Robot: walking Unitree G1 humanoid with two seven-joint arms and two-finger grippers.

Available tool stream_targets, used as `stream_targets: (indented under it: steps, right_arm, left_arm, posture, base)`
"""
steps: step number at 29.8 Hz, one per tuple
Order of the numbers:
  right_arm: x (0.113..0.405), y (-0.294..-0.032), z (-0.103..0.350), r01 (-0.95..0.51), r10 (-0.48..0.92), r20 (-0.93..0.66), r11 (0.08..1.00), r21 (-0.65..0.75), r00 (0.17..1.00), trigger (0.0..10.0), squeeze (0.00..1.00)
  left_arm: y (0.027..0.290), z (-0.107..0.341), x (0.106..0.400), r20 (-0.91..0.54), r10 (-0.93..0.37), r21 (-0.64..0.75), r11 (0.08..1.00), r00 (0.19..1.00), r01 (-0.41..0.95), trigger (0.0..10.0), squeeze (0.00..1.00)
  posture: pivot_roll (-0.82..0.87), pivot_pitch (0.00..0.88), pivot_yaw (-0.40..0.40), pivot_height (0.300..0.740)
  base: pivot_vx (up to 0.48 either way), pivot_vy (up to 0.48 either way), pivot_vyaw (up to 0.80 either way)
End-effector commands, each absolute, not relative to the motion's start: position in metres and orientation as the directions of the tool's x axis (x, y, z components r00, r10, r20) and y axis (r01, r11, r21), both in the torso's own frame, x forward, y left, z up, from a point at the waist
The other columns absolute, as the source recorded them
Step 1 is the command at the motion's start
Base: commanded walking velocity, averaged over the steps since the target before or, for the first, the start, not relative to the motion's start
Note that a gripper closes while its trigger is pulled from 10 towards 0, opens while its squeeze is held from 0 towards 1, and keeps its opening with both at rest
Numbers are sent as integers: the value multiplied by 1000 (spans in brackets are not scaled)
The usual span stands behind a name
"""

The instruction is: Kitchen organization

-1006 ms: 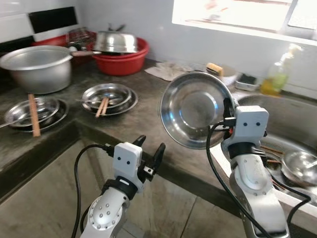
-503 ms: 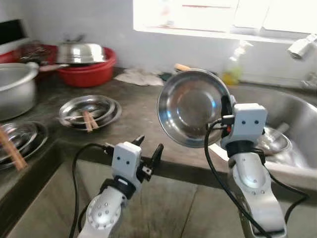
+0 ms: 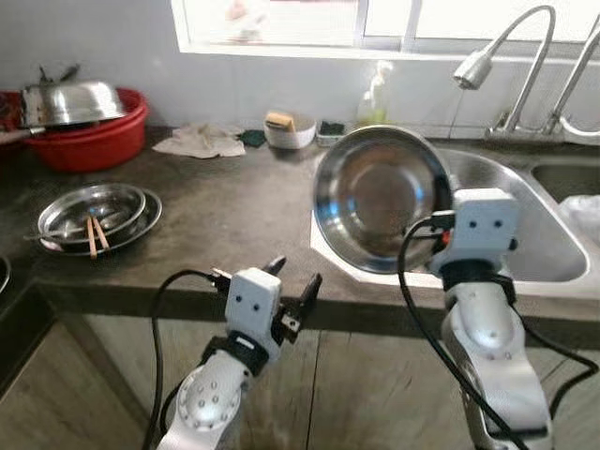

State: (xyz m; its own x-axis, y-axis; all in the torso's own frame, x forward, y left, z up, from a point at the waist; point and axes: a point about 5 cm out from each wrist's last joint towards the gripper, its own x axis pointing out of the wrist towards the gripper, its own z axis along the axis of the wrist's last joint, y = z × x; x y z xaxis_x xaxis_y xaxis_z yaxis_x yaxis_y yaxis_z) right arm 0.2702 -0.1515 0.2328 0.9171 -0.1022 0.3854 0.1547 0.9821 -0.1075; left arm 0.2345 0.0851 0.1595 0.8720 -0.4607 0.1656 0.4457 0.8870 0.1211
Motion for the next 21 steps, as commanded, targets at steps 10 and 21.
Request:
stream_targets:
  steps: [10,21]
  right_arm:
    - [274,-150,241,146,-93,404,984,-101,910,10000,0]
    - [277,-151,247,131,-80,415,987,-96,906,10000,0]
  left_arm:
    - [86,160,236,168,-456,146,888,874,435,10000,0]
    - [85,158,236,165,-462,144,886,872,442,10000,0]
  posture:
    - [28,0,-40,740]
    - [26,0,-41,740]
  base:
    - [243,-395,0]
    - [328,-342,0]
